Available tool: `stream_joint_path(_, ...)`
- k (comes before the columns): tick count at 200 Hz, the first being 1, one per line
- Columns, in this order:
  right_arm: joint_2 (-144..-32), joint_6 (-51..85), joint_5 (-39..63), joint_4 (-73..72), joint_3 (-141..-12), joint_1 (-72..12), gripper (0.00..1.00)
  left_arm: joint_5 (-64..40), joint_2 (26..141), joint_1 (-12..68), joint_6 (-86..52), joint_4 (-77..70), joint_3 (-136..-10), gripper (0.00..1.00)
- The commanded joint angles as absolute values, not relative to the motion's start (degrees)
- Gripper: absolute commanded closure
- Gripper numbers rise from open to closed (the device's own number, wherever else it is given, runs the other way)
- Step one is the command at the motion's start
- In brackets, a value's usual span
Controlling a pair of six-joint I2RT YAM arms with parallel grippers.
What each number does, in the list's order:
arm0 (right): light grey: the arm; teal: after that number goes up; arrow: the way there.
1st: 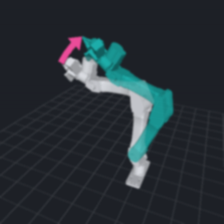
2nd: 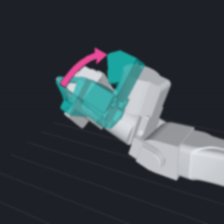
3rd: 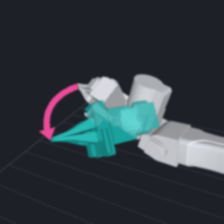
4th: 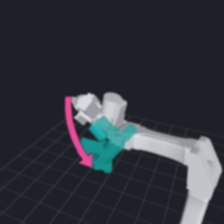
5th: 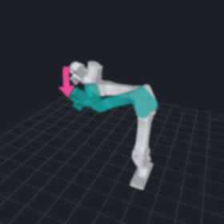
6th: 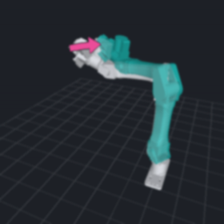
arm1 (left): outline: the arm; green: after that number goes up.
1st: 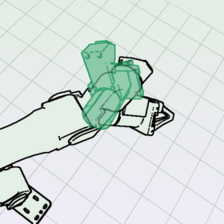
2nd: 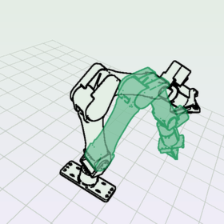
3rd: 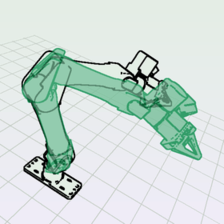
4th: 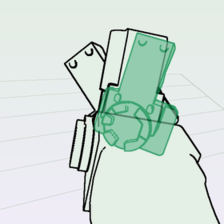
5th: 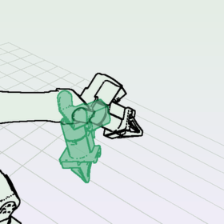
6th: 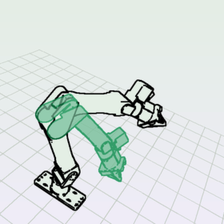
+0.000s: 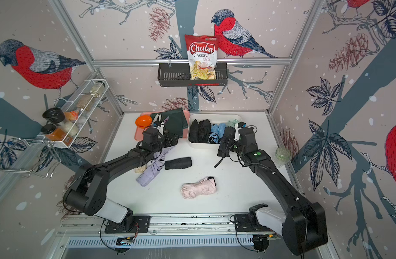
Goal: Put the umbrella into the storage box
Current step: Pick up the umbrella from the center of the board, then place the umbrella in the storage box.
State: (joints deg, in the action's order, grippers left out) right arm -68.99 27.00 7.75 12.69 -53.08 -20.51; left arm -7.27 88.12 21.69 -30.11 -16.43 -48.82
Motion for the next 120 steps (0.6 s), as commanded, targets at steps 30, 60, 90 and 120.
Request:
stream_joint_path(30, -82.2, 24.2, 9.6, 9.2, -65.8, -23.4, 0.88, -7.9, 89.2, 20.9, -31.4, -19.2, -50.9, 0.02)
stream_joint_path(60, -90.8, 23.4, 14.5, 3.9, -72.1, -23.6, 0.88, -8.2, 89.8, 20.8, -31.5, -19.1, -51.8, 0.02)
stream_joint_path(90, -99.4, 23.4, 19.3, -1.0, -78.1, -23.6, 0.89, -8.4, 90.7, 20.7, -31.7, -19.2, -52.3, 0.02)
stream_joint_path(120, -107.2, 23.9, 21.2, -2.7, -84.3, -23.6, 0.89, -8.6, 91.5, 20.7, -32.0, -19.2, -52.6, 0.02)
